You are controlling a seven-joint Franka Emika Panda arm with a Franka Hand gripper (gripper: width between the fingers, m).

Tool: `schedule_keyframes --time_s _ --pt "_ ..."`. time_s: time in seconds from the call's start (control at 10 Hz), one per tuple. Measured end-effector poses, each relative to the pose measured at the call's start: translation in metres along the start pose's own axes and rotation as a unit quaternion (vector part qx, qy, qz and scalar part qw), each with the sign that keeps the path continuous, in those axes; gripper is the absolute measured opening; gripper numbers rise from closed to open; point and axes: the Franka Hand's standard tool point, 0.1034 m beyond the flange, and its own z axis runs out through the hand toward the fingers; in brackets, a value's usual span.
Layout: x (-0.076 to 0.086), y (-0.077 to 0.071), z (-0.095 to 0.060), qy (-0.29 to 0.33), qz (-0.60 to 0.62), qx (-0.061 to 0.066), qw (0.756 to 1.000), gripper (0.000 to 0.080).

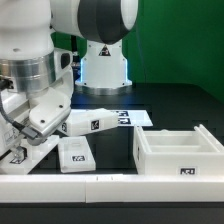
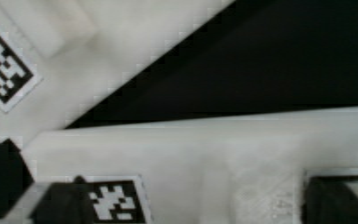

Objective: Assemble cabinet

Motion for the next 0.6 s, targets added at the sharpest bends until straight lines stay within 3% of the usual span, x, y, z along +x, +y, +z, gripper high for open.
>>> schedule_keyframes --time_s 0.2,0.3,0.4,0.6 --pt "0.0000 0.0000 0.0001 0.000 0.000 0.000 1.000 0.0294" --pt "0.0000 0.0001 0.0002 0.000 0.000 0.000 1.000 0.0294" --pt "0.0000 0.0000 0.0002 0.000 0.000 0.000 1.000 0.0101" --pt "0.0000 -0.0018 -0.0024 0.000 0.000 0.004 1.000 0.0068"
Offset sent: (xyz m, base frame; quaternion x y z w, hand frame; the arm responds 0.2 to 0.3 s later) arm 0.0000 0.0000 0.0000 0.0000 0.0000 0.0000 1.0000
